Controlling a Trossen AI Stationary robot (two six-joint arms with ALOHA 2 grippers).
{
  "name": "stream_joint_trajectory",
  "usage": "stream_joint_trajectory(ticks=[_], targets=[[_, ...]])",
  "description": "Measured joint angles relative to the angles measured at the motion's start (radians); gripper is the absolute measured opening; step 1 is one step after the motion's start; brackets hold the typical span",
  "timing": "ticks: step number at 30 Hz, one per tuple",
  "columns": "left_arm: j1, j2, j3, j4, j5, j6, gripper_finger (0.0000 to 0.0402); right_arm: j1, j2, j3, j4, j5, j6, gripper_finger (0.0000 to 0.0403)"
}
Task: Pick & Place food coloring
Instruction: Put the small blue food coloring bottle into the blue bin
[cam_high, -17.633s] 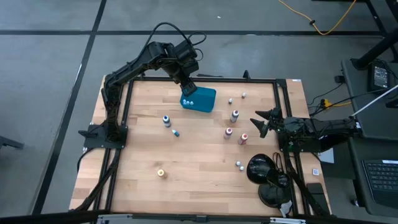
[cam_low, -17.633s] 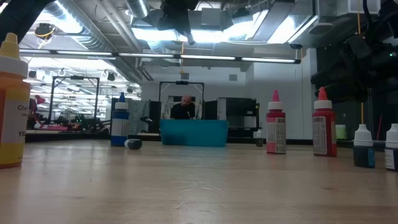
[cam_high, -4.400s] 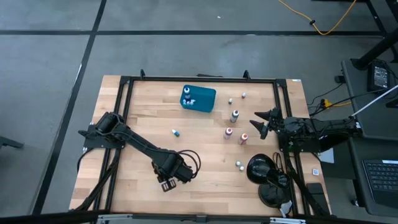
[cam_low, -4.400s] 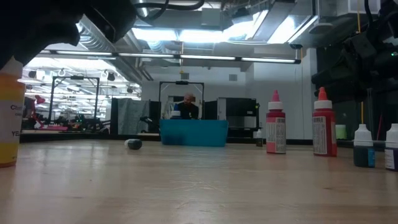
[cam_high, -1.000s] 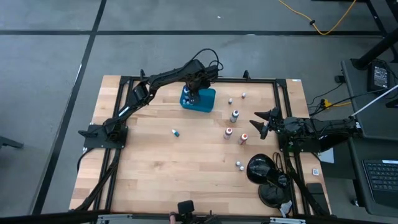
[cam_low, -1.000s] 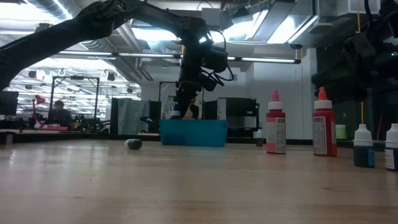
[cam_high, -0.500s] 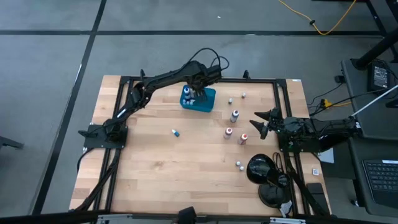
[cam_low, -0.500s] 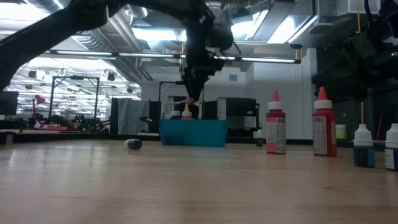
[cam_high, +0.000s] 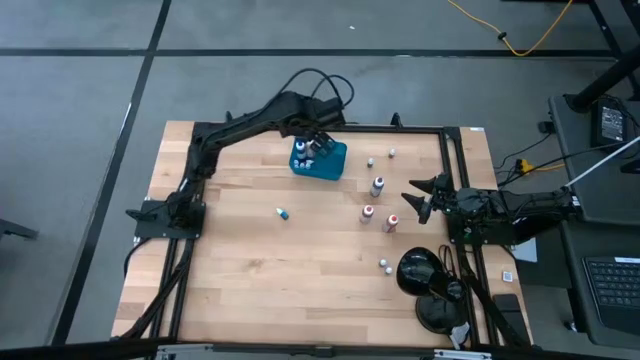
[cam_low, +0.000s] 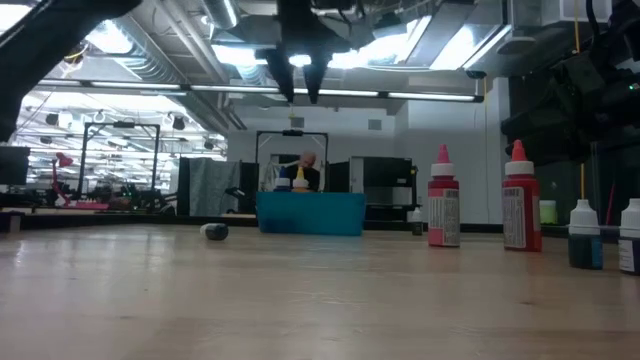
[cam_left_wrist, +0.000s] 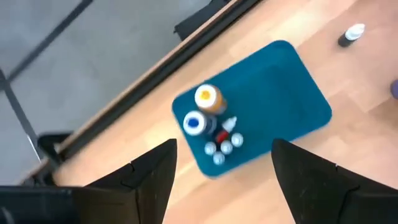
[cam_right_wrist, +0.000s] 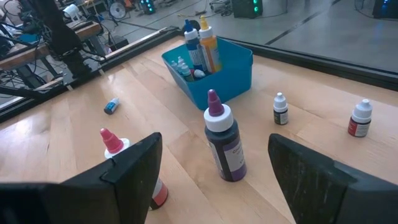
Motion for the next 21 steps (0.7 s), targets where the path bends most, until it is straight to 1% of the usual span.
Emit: stream_joint_trajectory(ticks=[3,6,9,15,19,21], targets=[[-0.015,-0.044,-0.001,-0.051,-0.017,-0.131,0.0254,0.000,0.000,0.000,0.000,0.000,0.000,0.0294],[-0.034,-0.101,-0.040,-0.048,-0.039,-0.291,0.0254,0.000,0.000,0.000,0.000,0.000,0.000,0.0294],[-0.058,-0.131,-0.075,-0.042,-0.066,-0.445,0.0254,0.000,0.000,0.000,0.000,0.000,0.000,0.0294],[-0.121,-0.164,-0.189,-0.044,-0.018,-0.767,0.0253,0.000,0.000,0.000,0.000,0.000,0.000,0.0294],[-0.195,-0.173,-0.277,-0.044,-0.011,-1.003,0.0253,0.000,0.000,0.000,0.000,0.000,0.000,0.0294],[-0.238,-0.173,-0.324,-0.043,0.010,-1.118,0.0253,0.000,0.000,0.000,0.000,0.000,0.000,0.0294]])
